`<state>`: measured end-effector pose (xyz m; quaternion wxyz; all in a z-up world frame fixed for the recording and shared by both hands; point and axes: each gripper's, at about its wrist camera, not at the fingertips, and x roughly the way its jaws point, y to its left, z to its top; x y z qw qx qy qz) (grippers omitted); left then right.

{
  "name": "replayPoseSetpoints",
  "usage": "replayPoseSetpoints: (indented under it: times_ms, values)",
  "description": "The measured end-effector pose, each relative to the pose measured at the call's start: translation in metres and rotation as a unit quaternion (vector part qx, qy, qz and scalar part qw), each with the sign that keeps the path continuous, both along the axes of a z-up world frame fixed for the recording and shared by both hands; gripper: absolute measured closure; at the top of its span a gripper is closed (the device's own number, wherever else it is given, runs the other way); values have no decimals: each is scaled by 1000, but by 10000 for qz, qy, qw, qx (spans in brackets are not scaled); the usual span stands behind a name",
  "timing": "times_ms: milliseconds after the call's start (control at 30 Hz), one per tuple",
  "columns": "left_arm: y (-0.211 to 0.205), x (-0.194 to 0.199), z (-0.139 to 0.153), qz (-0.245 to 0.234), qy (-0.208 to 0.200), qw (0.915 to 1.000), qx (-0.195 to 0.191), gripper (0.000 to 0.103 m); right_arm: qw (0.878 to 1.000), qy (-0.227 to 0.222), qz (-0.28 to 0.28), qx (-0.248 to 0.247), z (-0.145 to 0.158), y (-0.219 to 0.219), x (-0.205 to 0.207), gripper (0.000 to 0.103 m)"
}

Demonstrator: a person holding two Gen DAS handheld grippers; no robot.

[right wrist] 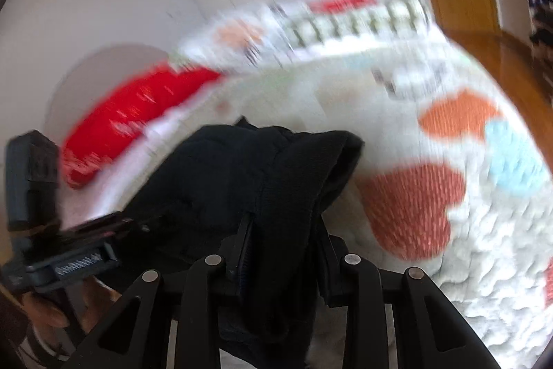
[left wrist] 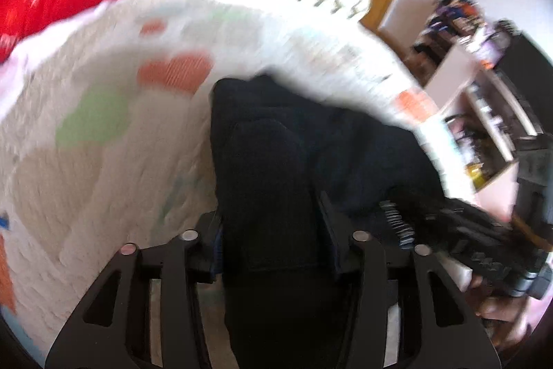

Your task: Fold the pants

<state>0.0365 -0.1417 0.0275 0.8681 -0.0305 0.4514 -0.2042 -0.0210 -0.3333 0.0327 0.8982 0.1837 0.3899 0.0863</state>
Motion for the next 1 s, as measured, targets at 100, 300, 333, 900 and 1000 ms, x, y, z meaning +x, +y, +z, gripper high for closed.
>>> replayPoseSetpoints:
  times_ms: [100,300,333,900,1000]
  values:
    - [18,-2,0,135,-35,9996,-236,35,9997,-135,-13,200,3,-10,-9,64]
    - [34,-18,25,552,-455,9974,-84,35,9969,-780,-120,-33,51,-17,-26,64]
    - [33,-21,28,569,-538,9969,-74,35,9968,-798,-14,41,55,-14,-22,64]
    - [-1,-23,5,287,-504,9980,232,35,9976,-291,138,-618,34,13,4,66]
    - [0,-27,4,325,-542,9976,275,35,9959,-376,363,-733,34,27,-19,65]
